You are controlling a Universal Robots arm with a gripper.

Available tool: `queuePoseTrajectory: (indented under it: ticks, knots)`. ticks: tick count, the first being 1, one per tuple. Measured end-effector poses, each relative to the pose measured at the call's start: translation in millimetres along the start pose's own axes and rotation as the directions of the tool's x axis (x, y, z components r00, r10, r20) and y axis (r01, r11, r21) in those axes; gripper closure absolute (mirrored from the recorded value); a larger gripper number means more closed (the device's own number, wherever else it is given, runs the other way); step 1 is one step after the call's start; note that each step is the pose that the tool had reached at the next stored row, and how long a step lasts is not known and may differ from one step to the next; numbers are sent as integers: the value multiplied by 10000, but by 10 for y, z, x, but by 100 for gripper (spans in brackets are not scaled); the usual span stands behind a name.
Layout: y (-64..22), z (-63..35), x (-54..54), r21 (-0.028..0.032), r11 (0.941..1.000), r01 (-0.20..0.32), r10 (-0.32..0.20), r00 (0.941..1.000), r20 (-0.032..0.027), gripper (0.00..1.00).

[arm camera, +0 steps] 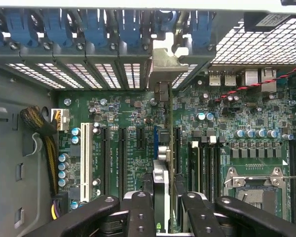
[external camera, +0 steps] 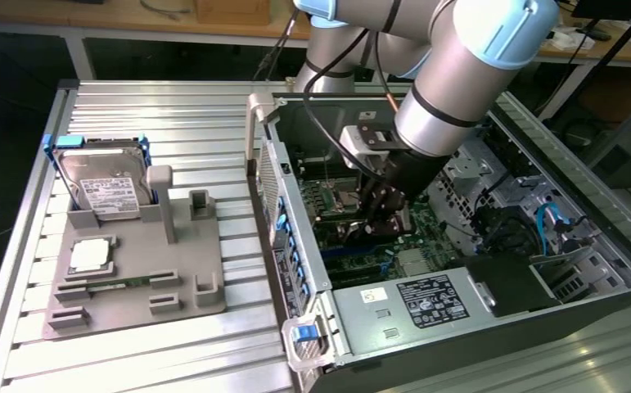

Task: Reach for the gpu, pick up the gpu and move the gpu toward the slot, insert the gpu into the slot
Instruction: 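Insert the gpu into the slot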

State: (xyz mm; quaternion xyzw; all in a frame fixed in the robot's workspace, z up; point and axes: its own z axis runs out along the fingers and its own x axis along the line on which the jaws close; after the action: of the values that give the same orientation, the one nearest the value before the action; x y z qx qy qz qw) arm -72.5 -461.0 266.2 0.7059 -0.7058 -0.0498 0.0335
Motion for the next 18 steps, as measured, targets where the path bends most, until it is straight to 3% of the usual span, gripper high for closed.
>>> queuePoseTrajectory:
  ticks: [10, 16, 18]
  knots:
    - [3, -23, -5, -1, 10000, -11, 11, 10000, -90, 73]
    - [6, -47, -13, 15, 10000, -11, 11, 10000, -98, 73]
    - [7, -52, -18, 19, 10000, -18, 18, 9999, -141, 73]
